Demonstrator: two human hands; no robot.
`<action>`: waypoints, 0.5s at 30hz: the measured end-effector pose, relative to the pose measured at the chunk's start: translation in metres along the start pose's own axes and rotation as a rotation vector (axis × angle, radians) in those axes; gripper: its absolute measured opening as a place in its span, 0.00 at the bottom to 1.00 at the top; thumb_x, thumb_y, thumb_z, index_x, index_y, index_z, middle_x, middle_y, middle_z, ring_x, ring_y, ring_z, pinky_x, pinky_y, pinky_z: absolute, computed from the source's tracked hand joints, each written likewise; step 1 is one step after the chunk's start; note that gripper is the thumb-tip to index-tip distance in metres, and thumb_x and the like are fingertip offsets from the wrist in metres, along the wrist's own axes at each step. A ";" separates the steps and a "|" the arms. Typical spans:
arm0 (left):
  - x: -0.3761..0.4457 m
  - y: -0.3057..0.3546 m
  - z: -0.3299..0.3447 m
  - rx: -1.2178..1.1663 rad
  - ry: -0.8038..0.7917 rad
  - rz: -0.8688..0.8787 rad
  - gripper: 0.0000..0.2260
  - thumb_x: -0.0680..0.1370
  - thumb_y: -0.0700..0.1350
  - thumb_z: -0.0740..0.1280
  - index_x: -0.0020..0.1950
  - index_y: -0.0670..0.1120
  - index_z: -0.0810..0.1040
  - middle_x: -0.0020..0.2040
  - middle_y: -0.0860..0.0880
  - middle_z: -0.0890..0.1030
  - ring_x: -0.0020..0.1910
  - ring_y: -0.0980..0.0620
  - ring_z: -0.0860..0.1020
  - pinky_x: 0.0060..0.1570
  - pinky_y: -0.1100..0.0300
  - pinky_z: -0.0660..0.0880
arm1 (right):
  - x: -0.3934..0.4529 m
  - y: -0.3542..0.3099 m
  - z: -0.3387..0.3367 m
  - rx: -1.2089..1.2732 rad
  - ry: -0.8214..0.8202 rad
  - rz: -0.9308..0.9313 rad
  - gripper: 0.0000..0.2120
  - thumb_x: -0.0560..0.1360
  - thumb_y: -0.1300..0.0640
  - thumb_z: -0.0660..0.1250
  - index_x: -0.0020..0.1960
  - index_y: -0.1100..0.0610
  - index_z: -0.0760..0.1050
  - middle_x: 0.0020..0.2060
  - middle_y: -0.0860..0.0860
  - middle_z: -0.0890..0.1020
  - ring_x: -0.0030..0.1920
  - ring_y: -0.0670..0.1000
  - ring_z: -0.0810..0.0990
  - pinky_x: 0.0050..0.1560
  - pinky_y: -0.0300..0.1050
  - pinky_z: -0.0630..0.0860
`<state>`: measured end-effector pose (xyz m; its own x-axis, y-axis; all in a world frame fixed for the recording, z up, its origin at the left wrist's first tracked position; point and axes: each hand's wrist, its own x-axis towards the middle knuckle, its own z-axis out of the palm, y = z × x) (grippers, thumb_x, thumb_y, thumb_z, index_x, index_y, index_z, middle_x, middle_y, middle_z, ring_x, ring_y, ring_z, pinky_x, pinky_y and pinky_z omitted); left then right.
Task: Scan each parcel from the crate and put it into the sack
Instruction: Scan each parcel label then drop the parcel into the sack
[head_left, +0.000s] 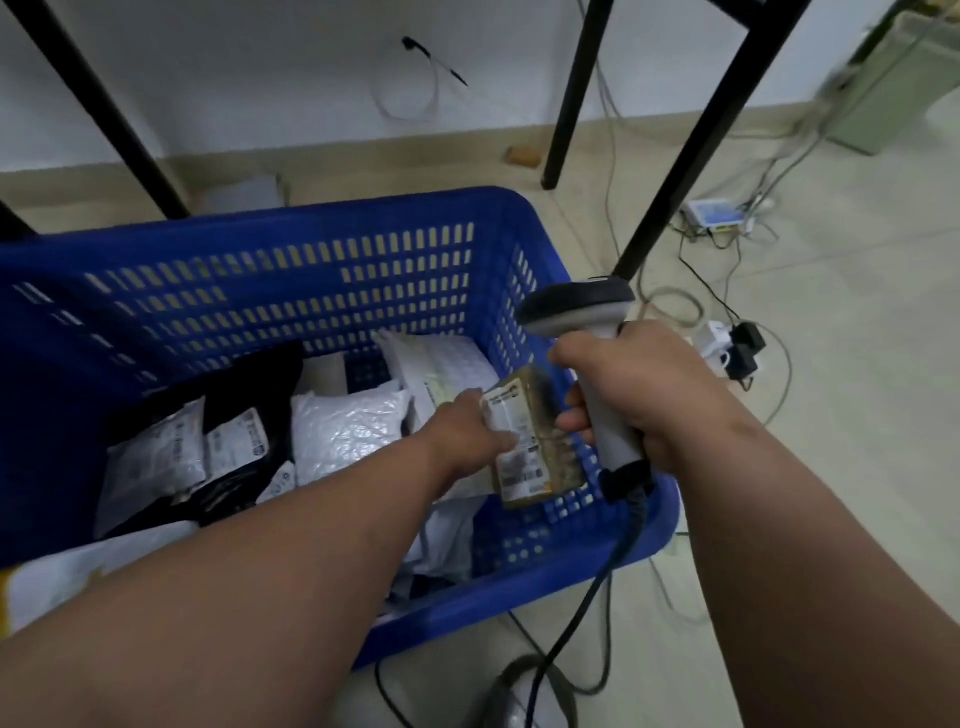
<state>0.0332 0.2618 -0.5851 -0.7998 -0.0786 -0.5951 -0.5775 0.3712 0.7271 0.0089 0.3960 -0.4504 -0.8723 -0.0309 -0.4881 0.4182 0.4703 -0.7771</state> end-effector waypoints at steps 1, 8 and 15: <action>0.005 0.003 0.003 -0.082 0.001 -0.050 0.19 0.75 0.47 0.71 0.61 0.51 0.67 0.49 0.53 0.74 0.47 0.53 0.74 0.47 0.58 0.74 | 0.004 0.002 -0.002 -0.005 -0.001 0.014 0.09 0.72 0.56 0.70 0.46 0.61 0.77 0.27 0.55 0.80 0.24 0.52 0.82 0.27 0.43 0.78; 0.026 0.013 0.018 -0.584 -0.048 -0.324 0.00 0.75 0.38 0.66 0.45 0.42 0.76 0.36 0.44 0.77 0.32 0.48 0.76 0.36 0.59 0.76 | 0.023 0.014 -0.005 -0.016 -0.026 0.052 0.11 0.72 0.54 0.70 0.49 0.61 0.76 0.33 0.56 0.82 0.27 0.54 0.84 0.28 0.43 0.77; 0.030 0.013 0.012 -0.723 -0.089 -0.402 0.09 0.74 0.48 0.74 0.47 0.42 0.82 0.38 0.45 0.86 0.37 0.46 0.84 0.40 0.55 0.80 | 0.032 0.018 -0.008 -0.026 -0.041 0.051 0.12 0.70 0.54 0.70 0.48 0.60 0.77 0.34 0.55 0.83 0.29 0.56 0.85 0.35 0.53 0.83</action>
<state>0.0035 0.2749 -0.5977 -0.5114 0.0069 -0.8593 -0.8036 -0.3583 0.4753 -0.0137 0.4106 -0.4765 -0.8389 -0.0420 -0.5427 0.4544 0.4947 -0.7408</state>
